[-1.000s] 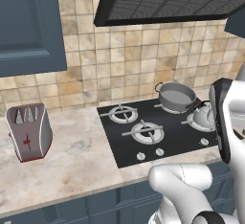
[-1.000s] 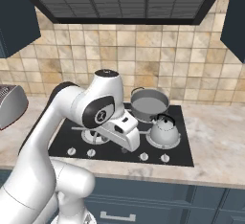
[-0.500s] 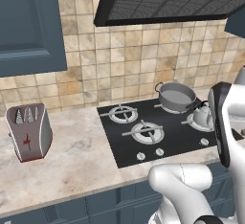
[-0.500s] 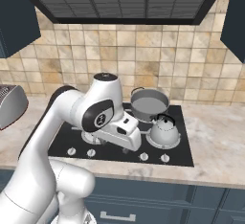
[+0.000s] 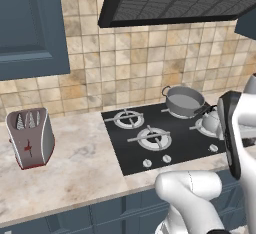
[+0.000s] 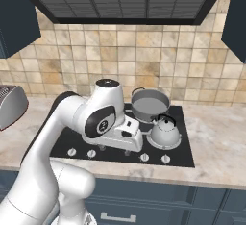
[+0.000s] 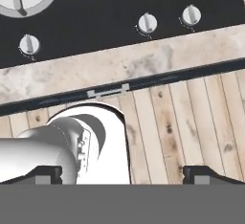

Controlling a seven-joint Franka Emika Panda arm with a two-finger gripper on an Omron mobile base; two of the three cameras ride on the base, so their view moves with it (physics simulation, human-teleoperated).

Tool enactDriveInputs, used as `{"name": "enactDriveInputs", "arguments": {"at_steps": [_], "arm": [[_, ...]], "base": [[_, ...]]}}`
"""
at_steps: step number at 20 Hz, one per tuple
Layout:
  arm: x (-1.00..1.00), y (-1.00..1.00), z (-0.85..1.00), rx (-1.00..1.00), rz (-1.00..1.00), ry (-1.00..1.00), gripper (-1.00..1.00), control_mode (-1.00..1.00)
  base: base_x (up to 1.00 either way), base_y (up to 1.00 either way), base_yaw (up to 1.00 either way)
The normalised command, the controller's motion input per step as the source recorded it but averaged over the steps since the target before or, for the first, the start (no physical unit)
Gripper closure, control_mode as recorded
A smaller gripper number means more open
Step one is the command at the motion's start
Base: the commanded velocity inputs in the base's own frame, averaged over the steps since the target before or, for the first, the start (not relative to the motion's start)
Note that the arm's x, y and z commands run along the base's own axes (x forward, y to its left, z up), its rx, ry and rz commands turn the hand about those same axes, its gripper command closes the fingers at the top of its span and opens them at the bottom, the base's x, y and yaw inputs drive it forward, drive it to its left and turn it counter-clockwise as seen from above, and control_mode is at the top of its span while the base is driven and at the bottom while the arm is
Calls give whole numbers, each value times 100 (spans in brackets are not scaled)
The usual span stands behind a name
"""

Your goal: Pick the kettle from the cabinet and place it on a stove burner. Then pick the pot from the counter and place it on another stove burner. Finally, turn both burners on.

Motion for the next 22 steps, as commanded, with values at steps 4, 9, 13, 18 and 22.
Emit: {"name": "enactDriveInputs", "arguments": {"at_steps": [4, 9, 13, 18, 22], "arm": [[7, 0, -29, 0, 19, 0, -100, -100], [22, 0, -32, -1, 15, 0, -100, -100], [21, 0, -31, -3, 7, 1, -100, -100], [10, -8, -20, -2, 0, 3, -100, -100], [32, -2, -11, 0, 0, 4, -100, -100]], "base": [[0, 0, 0], [0, 0, 0], [0, 0, 0], [0, 0, 0], [0, 0, 0]]}}
